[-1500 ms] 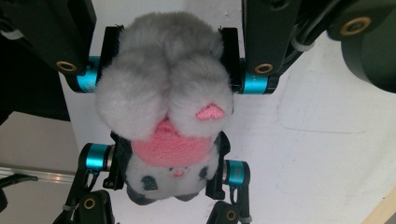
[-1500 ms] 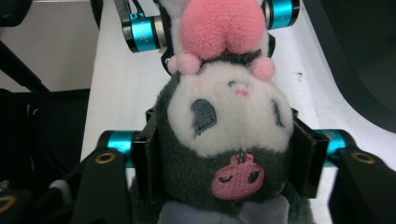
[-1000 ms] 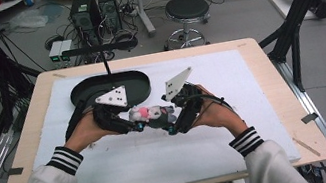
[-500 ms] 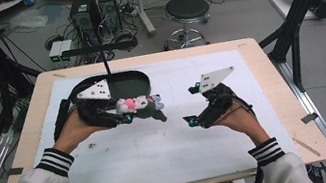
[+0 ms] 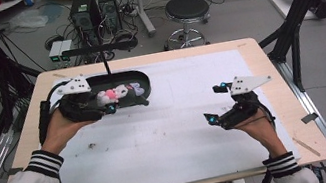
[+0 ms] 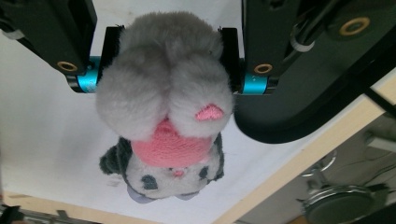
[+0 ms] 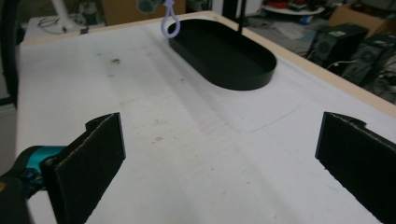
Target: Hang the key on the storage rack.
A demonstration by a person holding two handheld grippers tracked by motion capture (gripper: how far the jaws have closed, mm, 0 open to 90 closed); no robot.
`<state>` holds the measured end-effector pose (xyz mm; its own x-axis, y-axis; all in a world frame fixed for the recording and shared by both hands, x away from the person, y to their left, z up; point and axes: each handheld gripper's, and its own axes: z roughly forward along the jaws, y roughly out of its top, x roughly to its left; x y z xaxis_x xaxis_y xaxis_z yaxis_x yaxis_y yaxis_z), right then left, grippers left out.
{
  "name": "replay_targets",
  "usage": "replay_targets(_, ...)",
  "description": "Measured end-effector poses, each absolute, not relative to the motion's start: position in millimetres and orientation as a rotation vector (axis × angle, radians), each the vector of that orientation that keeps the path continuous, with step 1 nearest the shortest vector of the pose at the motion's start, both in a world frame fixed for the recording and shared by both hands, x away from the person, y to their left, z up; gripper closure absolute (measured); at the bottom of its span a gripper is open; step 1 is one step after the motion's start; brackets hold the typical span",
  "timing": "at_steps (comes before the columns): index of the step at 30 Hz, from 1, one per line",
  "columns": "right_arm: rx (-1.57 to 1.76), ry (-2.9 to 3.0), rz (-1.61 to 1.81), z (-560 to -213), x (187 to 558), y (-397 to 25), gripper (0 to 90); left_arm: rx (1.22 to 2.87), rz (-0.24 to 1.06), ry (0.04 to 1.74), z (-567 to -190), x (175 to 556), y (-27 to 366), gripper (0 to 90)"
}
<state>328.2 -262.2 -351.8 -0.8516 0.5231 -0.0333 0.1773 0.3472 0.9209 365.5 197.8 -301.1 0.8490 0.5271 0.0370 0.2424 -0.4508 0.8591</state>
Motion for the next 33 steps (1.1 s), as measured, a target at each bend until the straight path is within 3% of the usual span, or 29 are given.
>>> replay_targets(14, 0.76, 2.036, 1.631, -394.8, 306.6, -298.1, 0.5, 1.989, 0.485, 0.715, -291.7, 372.7, 221.6, 56.1)
replay_targets(33, 0.815, 1.889, 1.656, -432.7, 290.8, -312.2, 0.5, 1.92, 0.617, 0.901, -277.7, 389.6, 246.8, 56.1)
